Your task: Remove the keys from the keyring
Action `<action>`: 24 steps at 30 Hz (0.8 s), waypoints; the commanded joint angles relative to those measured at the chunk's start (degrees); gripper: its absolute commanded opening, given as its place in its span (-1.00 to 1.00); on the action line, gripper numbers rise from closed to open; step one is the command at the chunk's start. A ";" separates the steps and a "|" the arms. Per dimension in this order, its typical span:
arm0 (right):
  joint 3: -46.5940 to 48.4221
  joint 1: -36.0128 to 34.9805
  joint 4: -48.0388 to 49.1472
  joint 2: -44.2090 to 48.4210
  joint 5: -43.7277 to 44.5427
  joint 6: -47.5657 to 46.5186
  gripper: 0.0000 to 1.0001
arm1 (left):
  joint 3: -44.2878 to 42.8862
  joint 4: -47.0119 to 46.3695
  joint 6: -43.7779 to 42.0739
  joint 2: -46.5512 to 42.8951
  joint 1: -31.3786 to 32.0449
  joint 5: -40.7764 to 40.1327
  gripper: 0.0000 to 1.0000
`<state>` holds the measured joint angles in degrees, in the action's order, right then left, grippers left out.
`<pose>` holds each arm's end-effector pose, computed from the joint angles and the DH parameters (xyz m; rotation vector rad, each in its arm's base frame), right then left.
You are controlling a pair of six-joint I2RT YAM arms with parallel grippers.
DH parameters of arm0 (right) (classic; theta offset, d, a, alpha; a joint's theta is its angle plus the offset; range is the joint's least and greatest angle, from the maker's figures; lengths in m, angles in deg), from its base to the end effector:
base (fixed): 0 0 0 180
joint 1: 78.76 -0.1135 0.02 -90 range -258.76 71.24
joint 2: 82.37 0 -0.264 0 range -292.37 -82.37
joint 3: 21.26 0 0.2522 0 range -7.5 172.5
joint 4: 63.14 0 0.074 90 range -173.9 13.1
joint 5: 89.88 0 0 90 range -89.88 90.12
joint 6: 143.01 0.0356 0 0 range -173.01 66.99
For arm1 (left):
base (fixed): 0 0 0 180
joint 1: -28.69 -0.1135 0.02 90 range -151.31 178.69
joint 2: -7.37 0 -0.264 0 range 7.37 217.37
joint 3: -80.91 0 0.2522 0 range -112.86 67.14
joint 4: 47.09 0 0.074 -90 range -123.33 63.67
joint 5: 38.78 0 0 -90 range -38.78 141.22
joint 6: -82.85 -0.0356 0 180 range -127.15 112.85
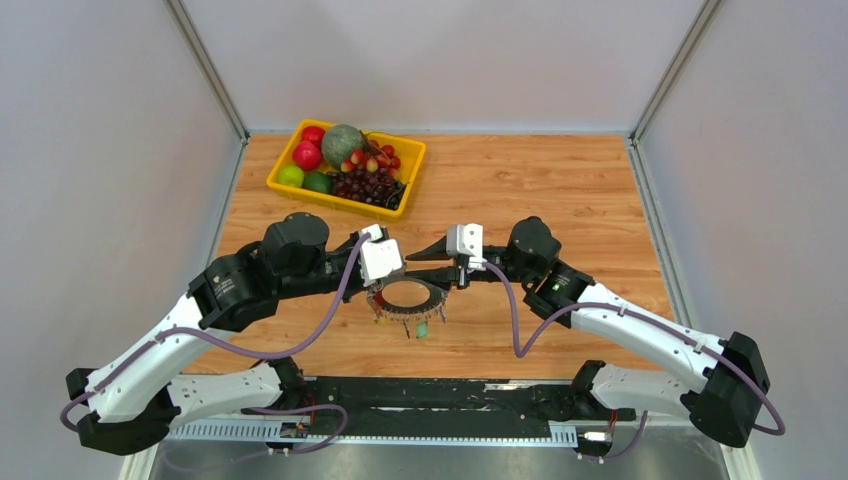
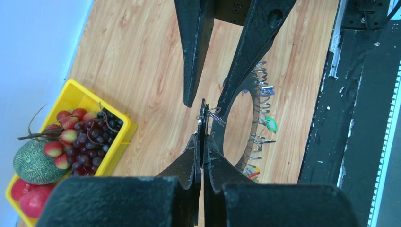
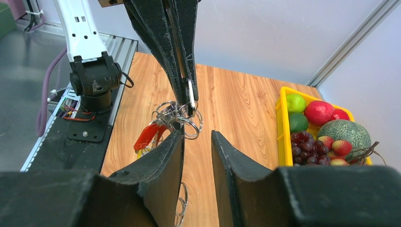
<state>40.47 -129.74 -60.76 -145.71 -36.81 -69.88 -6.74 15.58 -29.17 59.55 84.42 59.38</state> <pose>0.1446 0.2124 0.3437 -1.3062 0.9979 0.9599 0.0863 -0.1356 0.4185 1.3742 1.5605 -0.5095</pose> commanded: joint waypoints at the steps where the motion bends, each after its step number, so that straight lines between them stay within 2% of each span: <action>1: 2.15 -0.43 1.68 0.85 -0.98 -1.16 -0.34 | -3.19 -3.64 -0.90 -0.31 -0.07 1.35 -1.00; 16: 3.22 -0.92 2.03 0.41 -1.14 -1.41 -0.44 | -3.09 -3.28 -0.48 0.20 -0.02 1.82 -1.00; 24: 2.65 -0.92 2.18 0.41 -1.12 -1.11 -0.82 | -3.68 -3.23 -0.26 0.04 -0.01 1.52 -1.00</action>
<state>41.34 -130.35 -60.80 -145.73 -37.01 -70.10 -7.29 15.49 -29.15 60.12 84.42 59.93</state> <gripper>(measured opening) 0.108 0.008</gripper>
